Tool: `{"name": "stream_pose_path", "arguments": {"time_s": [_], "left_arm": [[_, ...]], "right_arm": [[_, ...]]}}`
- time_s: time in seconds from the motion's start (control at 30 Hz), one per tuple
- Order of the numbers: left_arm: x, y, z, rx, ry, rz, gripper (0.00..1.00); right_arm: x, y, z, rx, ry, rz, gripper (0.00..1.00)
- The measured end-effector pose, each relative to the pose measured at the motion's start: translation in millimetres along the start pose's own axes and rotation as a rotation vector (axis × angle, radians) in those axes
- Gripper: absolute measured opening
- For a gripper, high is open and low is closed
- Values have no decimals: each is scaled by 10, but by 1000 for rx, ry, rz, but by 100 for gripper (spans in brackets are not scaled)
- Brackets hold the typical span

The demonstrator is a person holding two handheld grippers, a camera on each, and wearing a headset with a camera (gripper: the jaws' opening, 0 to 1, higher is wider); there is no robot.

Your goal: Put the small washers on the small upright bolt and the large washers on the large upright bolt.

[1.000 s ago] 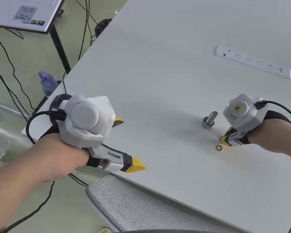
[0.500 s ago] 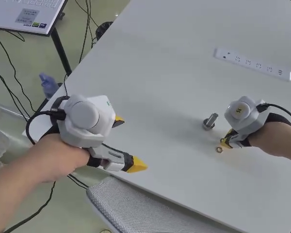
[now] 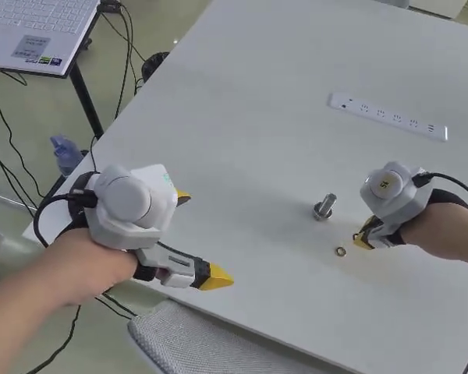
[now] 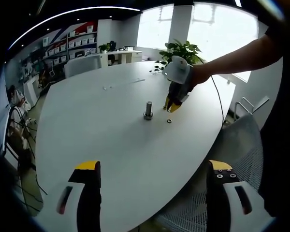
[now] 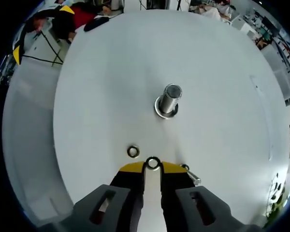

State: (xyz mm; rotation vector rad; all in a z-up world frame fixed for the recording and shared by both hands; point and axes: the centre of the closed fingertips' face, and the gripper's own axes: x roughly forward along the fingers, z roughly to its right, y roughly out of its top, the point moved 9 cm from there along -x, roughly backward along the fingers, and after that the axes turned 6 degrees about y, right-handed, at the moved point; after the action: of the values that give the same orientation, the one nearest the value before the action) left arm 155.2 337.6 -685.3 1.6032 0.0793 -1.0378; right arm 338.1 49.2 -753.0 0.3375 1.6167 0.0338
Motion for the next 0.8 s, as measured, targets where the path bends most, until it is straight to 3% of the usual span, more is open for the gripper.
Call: {"name": "stream_pose_path", "arguments": {"time_s": [0.2, 0.53, 0.8], "left_arm": [[44, 37, -20, -14, 17, 14, 98], [90, 129, -46, 27, 21, 21, 99], [148, 226, 7, 66, -29, 87, 100]], "right_arm": [[-120, -59, 23, 22, -6, 29, 12], [-249, -203, -10, 45, -7, 58, 12], [-335, -436, 60, 84, -19, 54, 12]]}}
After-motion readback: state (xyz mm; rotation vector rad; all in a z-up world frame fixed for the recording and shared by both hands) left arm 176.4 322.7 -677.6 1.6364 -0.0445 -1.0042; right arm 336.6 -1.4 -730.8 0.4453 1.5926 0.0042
